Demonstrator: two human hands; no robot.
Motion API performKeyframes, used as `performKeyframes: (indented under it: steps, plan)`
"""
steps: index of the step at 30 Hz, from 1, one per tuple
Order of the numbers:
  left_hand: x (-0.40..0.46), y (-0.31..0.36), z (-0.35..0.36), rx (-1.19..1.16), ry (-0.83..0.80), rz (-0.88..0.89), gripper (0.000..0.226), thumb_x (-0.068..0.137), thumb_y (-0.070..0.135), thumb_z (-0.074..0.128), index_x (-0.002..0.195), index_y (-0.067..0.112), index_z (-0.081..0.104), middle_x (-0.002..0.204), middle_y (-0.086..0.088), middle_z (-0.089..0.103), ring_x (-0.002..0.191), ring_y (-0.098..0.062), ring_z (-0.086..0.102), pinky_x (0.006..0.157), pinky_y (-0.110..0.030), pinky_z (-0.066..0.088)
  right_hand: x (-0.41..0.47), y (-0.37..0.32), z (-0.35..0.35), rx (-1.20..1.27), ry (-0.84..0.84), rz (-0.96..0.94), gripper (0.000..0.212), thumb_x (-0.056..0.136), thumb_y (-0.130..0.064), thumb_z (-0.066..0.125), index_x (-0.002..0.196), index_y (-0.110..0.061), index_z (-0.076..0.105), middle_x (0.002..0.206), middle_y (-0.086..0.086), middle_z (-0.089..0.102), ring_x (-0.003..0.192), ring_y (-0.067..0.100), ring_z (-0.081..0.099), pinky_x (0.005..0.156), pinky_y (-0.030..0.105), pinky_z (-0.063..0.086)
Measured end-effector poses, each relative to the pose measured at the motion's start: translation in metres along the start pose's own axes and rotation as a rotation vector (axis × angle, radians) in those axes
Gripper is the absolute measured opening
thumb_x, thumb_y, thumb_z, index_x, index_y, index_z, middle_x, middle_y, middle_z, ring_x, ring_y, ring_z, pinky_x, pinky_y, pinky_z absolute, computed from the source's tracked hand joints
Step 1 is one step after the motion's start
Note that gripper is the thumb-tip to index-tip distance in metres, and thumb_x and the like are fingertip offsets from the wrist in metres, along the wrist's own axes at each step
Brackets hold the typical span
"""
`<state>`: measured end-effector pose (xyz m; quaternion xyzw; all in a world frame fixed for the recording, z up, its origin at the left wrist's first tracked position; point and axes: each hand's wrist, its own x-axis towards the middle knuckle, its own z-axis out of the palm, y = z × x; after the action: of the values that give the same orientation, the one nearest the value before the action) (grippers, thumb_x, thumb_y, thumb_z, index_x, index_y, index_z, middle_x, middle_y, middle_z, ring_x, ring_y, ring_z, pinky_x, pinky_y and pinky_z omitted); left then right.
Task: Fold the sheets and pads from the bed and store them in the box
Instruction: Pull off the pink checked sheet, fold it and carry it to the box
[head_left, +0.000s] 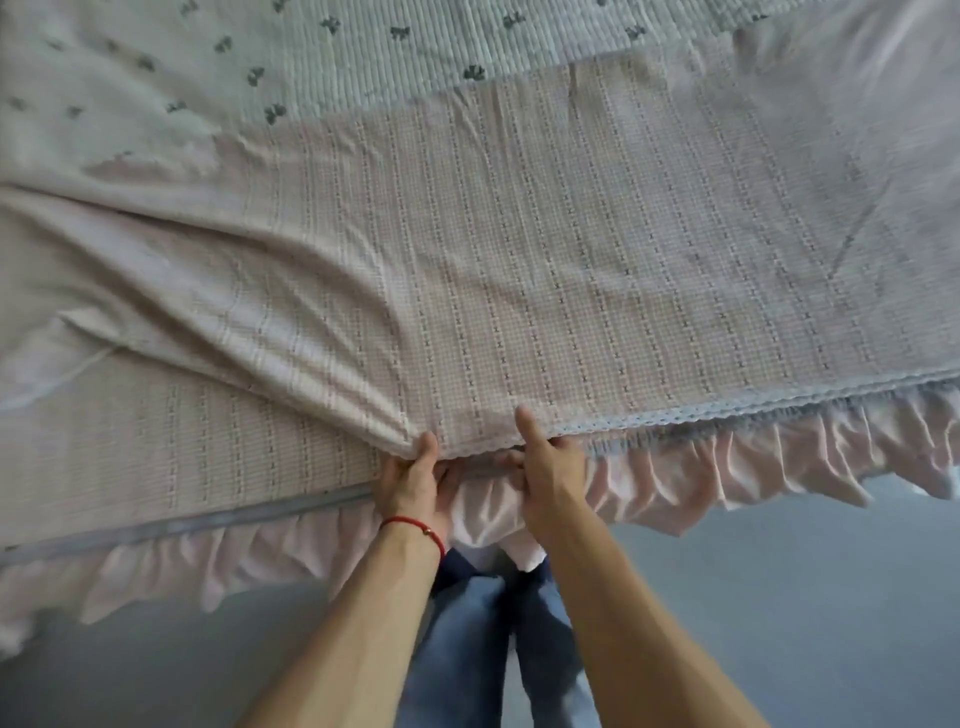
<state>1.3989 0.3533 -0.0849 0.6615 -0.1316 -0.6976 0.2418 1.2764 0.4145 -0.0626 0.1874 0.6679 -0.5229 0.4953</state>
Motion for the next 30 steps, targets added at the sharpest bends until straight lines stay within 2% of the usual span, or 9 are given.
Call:
performKeyframes:
  steps: [2, 4, 9, 14, 16, 21, 23, 26, 30]
  plan:
    - [0.001, 0.017, 0.000, 0.010, -0.071, -0.100, 0.061, 0.082, 0.033, 0.082, 0.129, 0.000, 0.061, 0.112, -0.022, 0.070, 0.101, -0.038, 0.068, 0.092, -0.057, 0.056, -0.006, 0.007, 0.027, 0.069, -0.092, 0.057, 0.028, 0.092, -0.027, 0.077, 0.104, -0.004, 0.067, 0.077, 0.012, 0.077, 0.062, 0.023, 0.072, 0.068, 0.038, 0.061]
    - [0.007, 0.047, -0.003, -0.029, -0.054, -0.071, 0.045, 0.092, 0.034, 0.071, 0.124, 0.002, 0.064, 0.107, -0.018, 0.070, 0.092, -0.031, 0.067, 0.084, -0.045, 0.059, -0.008, 0.020, 0.043, 0.066, -0.106, 0.077, 0.024, 0.095, -0.021, 0.072, 0.105, -0.001, 0.065, 0.066, 0.011, 0.072, 0.054, 0.021, 0.068, 0.057, 0.033, 0.056]
    - [0.044, 0.118, -0.037, -0.193, 0.079, 0.059, 0.040, 0.101, 0.030, 0.061, 0.135, 0.011, 0.054, 0.122, -0.006, 0.058, 0.116, -0.021, 0.055, 0.101, -0.036, 0.045, -0.004, 0.042, 0.047, 0.072, -0.002, 0.013, 0.026, 0.094, -0.024, 0.073, 0.098, 0.001, 0.068, 0.070, 0.013, 0.072, 0.056, 0.021, 0.064, 0.056, 0.033, 0.049]
    - [0.051, 0.104, -0.085, -0.056, 0.143, 0.126, 0.015, 0.096, 0.030, 0.069, 0.103, 0.017, 0.067, 0.105, -0.001, 0.069, 0.089, -0.012, 0.063, 0.064, -0.024, 0.054, -0.018, 0.051, 0.070, 0.158, -0.079, 0.036, 0.023, 0.093, -0.022, 0.076, 0.101, -0.004, 0.064, 0.083, 0.014, 0.075, 0.059, 0.018, 0.070, 0.046, 0.021, 0.045]
    - [0.046, 0.089, -0.107, -0.005, 0.145, 0.128, 0.014, 0.093, 0.033, 0.072, 0.093, 0.018, 0.071, 0.091, 0.001, 0.070, 0.077, -0.012, 0.061, 0.061, -0.024, 0.052, -0.028, 0.063, 0.090, 0.128, -0.153, 0.035, 0.028, 0.092, -0.023, 0.077, 0.103, -0.003, 0.062, 0.088, 0.015, 0.076, 0.062, 0.018, 0.071, 0.047, 0.022, 0.046]
    - [0.044, 0.093, -0.137, 0.126, 0.002, 0.001, 0.018, 0.091, 0.027, 0.074, 0.097, 0.011, 0.070, 0.087, -0.006, 0.068, 0.068, -0.017, 0.062, 0.064, -0.030, 0.055, -0.044, 0.099, 0.117, 0.125, -0.093, 0.022, 0.025, 0.096, -0.019, 0.072, 0.104, 0.002, 0.060, 0.064, 0.013, 0.070, 0.051, 0.018, 0.065, 0.044, 0.025, 0.048]
    - [0.057, 0.124, -0.140, 0.029, -0.065, -0.006, 0.025, 0.092, 0.022, 0.072, 0.113, 0.010, 0.067, 0.106, -0.009, 0.069, 0.090, -0.019, 0.067, 0.082, -0.032, 0.058, -0.045, 0.105, 0.120, 0.156, -0.051, -0.005, 0.024, 0.097, -0.019, 0.071, 0.103, 0.000, 0.057, 0.059, 0.011, 0.068, 0.048, 0.016, 0.063, 0.044, 0.023, 0.049]
    - [0.081, 0.171, -0.150, -0.159, -0.016, 0.017, 0.051, 0.092, 0.030, 0.073, 0.137, 0.011, 0.056, 0.134, -0.008, 0.059, 0.122, -0.021, 0.056, 0.109, -0.040, 0.045, -0.043, 0.107, 0.126, 0.209, -0.052, -0.030, 0.034, 0.096, -0.016, 0.071, 0.118, 0.006, 0.056, 0.072, 0.013, 0.071, 0.054, 0.016, 0.068, 0.047, 0.021, 0.052]
    - [0.087, 0.176, -0.182, -0.115, 0.035, 0.062, 0.013, 0.097, 0.023, 0.066, 0.108, 0.016, 0.066, 0.106, -0.001, 0.070, 0.093, -0.014, 0.064, 0.075, -0.029, 0.051, -0.051, 0.114, 0.150, 0.223, -0.151, 0.014, 0.047, 0.095, -0.014, 0.073, 0.130, 0.008, 0.052, 0.099, 0.022, 0.070, 0.063, 0.018, 0.072, 0.050, 0.021, 0.055]
